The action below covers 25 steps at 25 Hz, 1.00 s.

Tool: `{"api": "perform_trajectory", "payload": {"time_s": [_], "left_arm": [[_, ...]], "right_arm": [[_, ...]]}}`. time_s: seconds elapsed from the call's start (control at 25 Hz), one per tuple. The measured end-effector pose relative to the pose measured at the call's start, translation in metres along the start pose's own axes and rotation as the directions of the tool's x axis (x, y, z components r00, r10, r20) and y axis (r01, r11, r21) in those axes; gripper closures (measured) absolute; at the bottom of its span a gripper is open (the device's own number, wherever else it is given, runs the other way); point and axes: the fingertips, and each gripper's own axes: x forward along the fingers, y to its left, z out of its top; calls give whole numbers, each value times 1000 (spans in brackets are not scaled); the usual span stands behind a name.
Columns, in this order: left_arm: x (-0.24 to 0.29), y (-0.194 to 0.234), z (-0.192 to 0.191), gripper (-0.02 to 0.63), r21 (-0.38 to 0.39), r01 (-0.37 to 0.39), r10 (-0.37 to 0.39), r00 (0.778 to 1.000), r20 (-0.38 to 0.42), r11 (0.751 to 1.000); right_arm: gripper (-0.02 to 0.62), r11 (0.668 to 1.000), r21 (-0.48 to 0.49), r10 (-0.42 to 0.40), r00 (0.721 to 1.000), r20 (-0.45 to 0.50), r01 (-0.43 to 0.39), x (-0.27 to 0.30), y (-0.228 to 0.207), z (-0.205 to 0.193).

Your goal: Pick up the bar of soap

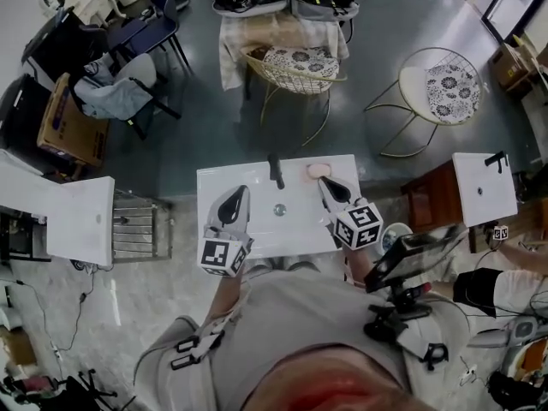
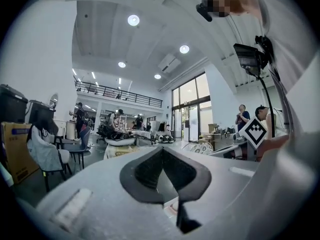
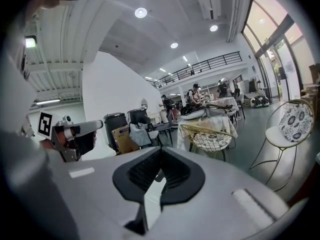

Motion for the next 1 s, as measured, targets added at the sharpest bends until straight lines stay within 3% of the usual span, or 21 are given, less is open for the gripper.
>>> {"api": "perform_trajectory", "payload": {"time_s": [0.16,0.6,1.0], "left_arm": [[-9,5,4,607,25,13,-14,1000,15,1000],[-20,24,12,606,3,51,-51,998,28,999],[-33,53,15,606,-4,35,-34,998,44,999]], "right_arm": [[594,1000,-21,13,1000,9,-13,2,16,4],[594,997,-68,-18,998,56,22,-6,59,19],[592,975,-164,-120,976,181,150,-11,60,57]]}}
